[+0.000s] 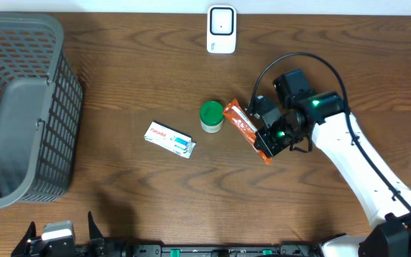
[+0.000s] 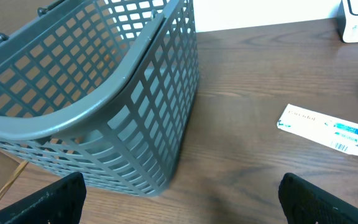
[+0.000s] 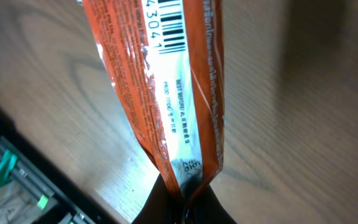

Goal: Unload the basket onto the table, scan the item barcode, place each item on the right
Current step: 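Lift the red bar with the right gripper and carry it to the scanner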

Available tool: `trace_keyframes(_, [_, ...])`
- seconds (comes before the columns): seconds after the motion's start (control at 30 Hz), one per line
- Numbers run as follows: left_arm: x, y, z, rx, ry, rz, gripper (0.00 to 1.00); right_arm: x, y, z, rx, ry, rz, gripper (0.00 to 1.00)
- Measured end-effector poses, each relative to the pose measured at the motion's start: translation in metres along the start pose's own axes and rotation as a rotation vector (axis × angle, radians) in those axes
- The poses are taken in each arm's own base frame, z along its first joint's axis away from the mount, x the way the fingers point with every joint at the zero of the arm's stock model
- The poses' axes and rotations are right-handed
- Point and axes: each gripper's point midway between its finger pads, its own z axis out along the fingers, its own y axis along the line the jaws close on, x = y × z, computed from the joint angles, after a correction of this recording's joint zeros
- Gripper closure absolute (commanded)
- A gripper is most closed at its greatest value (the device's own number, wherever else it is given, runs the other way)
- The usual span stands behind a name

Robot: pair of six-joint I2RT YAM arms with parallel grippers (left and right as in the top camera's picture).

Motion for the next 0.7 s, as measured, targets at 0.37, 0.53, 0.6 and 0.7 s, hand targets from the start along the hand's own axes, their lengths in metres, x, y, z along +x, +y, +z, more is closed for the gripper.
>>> trace_keyframes(0.37, [0.0,0.0,0.0,0.0,0.0,0.0,0.01,-0.02,0.011,-0.017,-0.029,-0.066,-0.122,0.99])
trace_keyframes(0.53, [0.0,0.0,0.0,0.0,0.0,0.0,0.01,-0.021,0.008,-0.017,-0.01,-0.067,-0.128,0.99])
trace_keyframes(0.6, [0.0,0.0,0.0,0.0,0.0,0.0,0.01,-0.025,0.007,-0.017,-0.003,-0.081,-0.132,0.99])
trace_keyframes(0.7, [0.0,0.0,0.0,0.0,0.0,0.0,0.01,-0.029,0.01,-0.016,0.0,-0.096,-0.141,0.99])
